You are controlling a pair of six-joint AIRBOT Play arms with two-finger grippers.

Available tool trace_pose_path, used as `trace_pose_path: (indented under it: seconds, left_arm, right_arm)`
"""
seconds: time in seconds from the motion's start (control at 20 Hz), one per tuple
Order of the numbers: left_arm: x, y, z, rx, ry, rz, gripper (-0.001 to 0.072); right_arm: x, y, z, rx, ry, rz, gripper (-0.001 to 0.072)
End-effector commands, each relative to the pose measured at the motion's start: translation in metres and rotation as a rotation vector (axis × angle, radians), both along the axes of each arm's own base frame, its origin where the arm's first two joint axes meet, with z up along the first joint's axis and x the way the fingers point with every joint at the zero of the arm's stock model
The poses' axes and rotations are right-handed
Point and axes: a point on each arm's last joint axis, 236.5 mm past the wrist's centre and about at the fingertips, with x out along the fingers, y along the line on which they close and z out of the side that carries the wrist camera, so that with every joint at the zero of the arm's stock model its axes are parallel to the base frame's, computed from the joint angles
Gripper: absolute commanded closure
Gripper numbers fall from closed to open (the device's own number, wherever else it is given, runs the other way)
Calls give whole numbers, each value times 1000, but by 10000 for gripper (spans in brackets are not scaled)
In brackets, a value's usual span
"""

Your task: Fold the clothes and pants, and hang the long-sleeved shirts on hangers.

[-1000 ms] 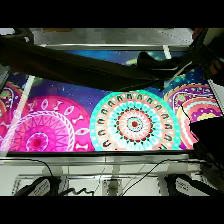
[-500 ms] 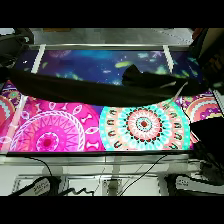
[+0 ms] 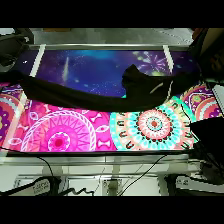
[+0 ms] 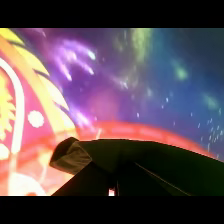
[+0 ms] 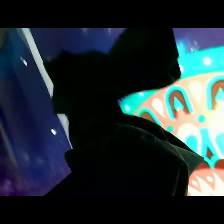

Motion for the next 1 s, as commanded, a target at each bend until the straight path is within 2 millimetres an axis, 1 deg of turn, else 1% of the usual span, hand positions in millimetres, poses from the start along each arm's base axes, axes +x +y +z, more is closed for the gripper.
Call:
trace_pose_path:
  seconds: [0.0, 0.05, 0.1, 0.15, 0.2, 0.25, 0.3, 0.35, 0.4, 0.45, 0.5, 0.6, 0.65, 0.7, 0.8, 0.85, 0.9, 0.95]
  left_arm:
    - [11, 28, 56, 67, -214, 91, 695]
    - [11, 39, 84, 102, -309, 126, 695]
    - [11, 45, 112, 131, -403, 153, 695]
    - [9, 48, 131, 152, -466, 168, 695]
    - [9, 43, 140, 160, -491, 162, 696]
    - [8, 40, 137, 158, -474, 153, 696]
    - [7, 37, 123, 148, -421, 137, 696]
    - [3, 37, 100, 162, -331, 120, 695]
    - [-2, 40, 76, 191, -244, 110, 695]
    - [-10, 43, 49, 211, -155, 101, 696]
    - [-18, 43, 21, 226, -71, 78, 696]
    - [-37, 36, -43, 218, 92, 20, 695]
    - [-48, 32, -74, 197, 158, 11, 696]
    - [-60, 27, -102, 173, 217, 4, 695]
    - [-80, 16, -143, 124, 305, -10, 695]
    - [-86, 6, -157, 83, 329, -16, 695]
    - [-89, -9, -166, 12, 337, -20, 694]
    - [-87, -27, -172, -72, 326, -21, 693]
  right_arm:
    - [17, -56, 83, 155, -287, -330, 678]
    - [14, -72, 107, 189, -365, -411, 678]
    - [8, -85, 133, 208, -450, -481, 678]
    - [1, -95, 150, 185, -502, -526, 678]
    - [-6, -102, 155, 185, -509, -572, 678]
    - [-14, -112, 145, 196, -461, -636, 678]
    - [-26, -123, 120, 157, -350, -694, 678]
    - [-42, -130, 87, 92, -197, -729, 678]
    - [-66, -138, 49, -9, -19, -756, 678]
    - [-88, -141, 18, -73, 131, -761, 677]
    - [-107, -138, -12, -117, 265, -735, 677]
    - [-133, -124, -58, -187, 453, -612, 676]
    - [-144, -114, -79, -192, 532, -556, 676]
    - [-157, -101, -100, -156, 610, -532, 676]
    - [-171, -85, -126, -138, 697, -495, 676]
    - [-172, -82, -132, -150, 712, -485, 676]
    - [-170, -81, -135, -160, 707, -478, 676]
    - [-166, -80, -135, -166, 690, -473, 676]
